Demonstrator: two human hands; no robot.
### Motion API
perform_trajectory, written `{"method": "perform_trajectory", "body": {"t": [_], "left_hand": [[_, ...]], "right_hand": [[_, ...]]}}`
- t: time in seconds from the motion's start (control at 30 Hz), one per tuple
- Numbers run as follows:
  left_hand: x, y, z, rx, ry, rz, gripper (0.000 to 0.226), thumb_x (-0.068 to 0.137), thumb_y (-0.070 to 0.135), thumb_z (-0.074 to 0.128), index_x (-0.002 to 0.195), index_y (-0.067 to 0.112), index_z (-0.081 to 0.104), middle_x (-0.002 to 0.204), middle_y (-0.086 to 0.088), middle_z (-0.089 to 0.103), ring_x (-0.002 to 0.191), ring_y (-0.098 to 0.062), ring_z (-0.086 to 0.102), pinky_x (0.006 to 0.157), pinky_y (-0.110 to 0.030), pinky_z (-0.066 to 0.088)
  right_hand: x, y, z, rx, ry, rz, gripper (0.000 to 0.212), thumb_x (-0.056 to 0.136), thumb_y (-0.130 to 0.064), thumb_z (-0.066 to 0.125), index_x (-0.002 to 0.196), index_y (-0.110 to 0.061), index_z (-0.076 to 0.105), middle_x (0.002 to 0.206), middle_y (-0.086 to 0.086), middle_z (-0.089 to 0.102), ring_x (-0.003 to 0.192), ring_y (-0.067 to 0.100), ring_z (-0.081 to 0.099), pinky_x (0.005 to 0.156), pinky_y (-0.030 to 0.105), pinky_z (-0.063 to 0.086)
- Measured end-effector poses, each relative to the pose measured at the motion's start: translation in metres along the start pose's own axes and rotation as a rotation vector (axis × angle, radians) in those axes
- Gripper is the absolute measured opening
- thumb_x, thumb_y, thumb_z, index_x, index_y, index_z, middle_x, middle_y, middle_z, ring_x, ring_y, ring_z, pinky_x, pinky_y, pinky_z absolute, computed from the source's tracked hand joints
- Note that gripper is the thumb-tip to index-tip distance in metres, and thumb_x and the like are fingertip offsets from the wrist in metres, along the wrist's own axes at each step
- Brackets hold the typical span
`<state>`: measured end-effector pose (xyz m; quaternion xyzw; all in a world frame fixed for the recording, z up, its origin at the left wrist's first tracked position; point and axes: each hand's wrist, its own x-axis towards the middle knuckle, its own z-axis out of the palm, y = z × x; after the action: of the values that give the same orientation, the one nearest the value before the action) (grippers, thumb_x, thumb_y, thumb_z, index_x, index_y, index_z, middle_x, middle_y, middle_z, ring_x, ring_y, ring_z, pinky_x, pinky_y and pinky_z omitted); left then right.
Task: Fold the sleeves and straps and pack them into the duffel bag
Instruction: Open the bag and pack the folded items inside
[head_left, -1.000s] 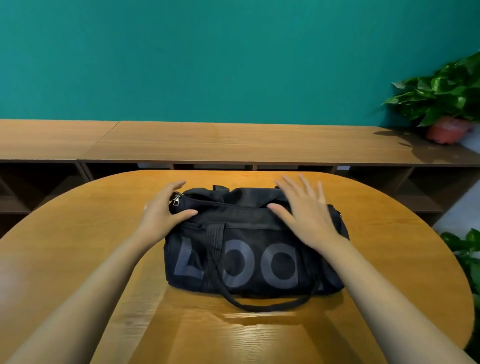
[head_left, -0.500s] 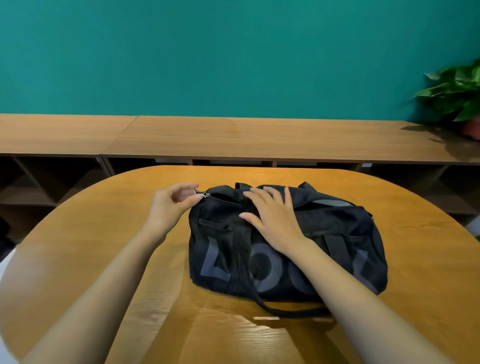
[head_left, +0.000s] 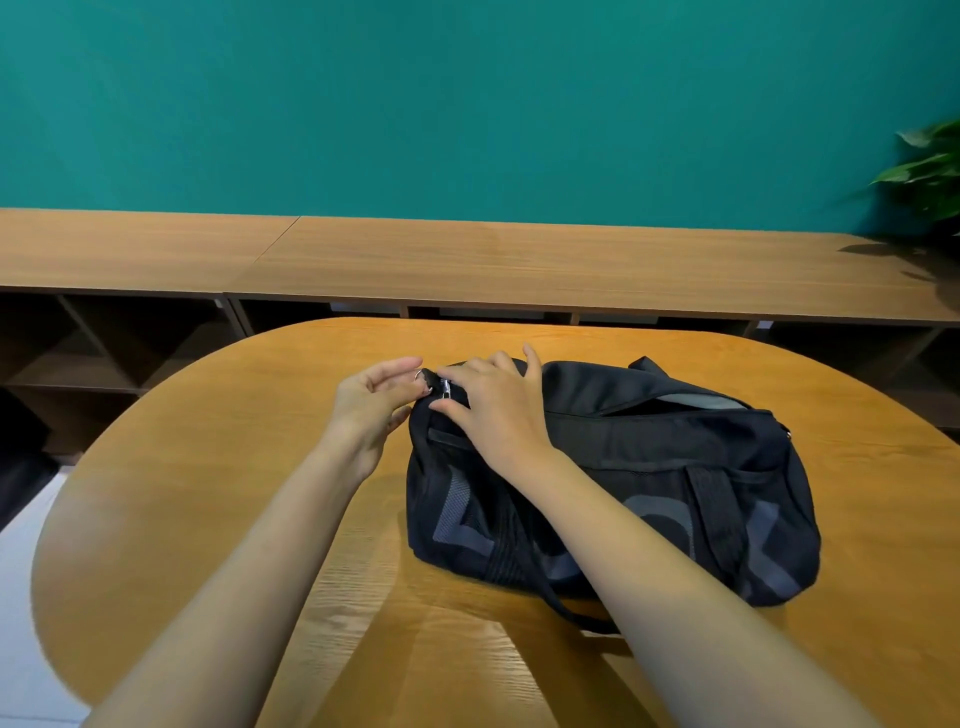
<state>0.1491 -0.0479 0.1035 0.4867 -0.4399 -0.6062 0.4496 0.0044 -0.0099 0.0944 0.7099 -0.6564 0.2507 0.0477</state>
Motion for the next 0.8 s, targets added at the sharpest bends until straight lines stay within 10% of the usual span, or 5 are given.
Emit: {"method": "perform_trajectory", "body": {"t": [0.8], "left_hand": [[0.005, 0.005, -0.003, 0.355, 0.150, 0.252, 0.024, 0.087, -0.003, 0.067, 0.088, 0.020, 0.065, 0.081, 0.001, 0.064, 0.075, -0.009, 0.060, 0.063, -0.014, 0.045]], "right_hand": [[-0.009, 0.049, -0.043, -0.186, -0.103, 0.342, 0.021, 0.094, -0.046, 0.056, 0.088, -0.030, 0.066, 0.094, -0.007, 0.067, 0.114, 0.021, 0.051, 0.116, 0.059, 0.007]]}}
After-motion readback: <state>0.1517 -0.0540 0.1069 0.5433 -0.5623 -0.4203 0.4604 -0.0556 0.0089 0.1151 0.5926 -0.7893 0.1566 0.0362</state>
